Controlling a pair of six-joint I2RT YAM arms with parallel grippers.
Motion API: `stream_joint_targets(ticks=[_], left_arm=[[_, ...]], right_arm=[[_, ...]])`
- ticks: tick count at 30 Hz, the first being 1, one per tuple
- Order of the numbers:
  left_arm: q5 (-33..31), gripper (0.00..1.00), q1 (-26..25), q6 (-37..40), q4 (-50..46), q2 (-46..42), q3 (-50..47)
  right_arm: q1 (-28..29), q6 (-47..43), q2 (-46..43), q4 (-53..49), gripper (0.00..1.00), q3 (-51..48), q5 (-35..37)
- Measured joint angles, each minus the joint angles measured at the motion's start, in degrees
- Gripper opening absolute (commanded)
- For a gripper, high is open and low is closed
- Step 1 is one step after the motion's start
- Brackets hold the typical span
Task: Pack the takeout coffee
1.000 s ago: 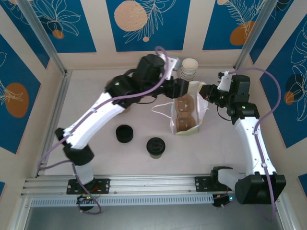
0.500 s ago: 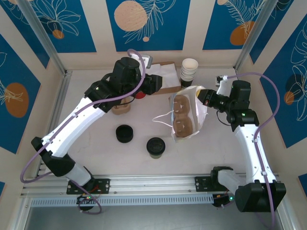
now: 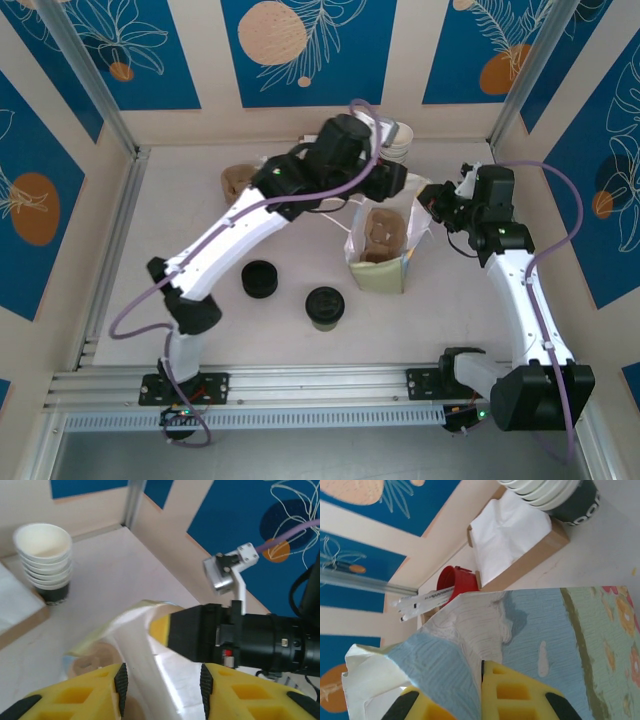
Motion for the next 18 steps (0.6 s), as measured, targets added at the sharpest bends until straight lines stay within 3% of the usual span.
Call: stream_joint_targets(ticks=[9, 18], left_arm=[[0.2, 0.34, -1.51, -2.86, -6.34, 9.84, 3.08], [-2.19, 0.32, -1.51, -3.21, -6.86, 18.01, 4.04]], right_arm=[[0.0, 6.29, 0.72, -0.76, 0.0, 0.61, 5.46], [-0.11, 6.73, 2.58, -0.2, 0.0, 1.22, 5.95]])
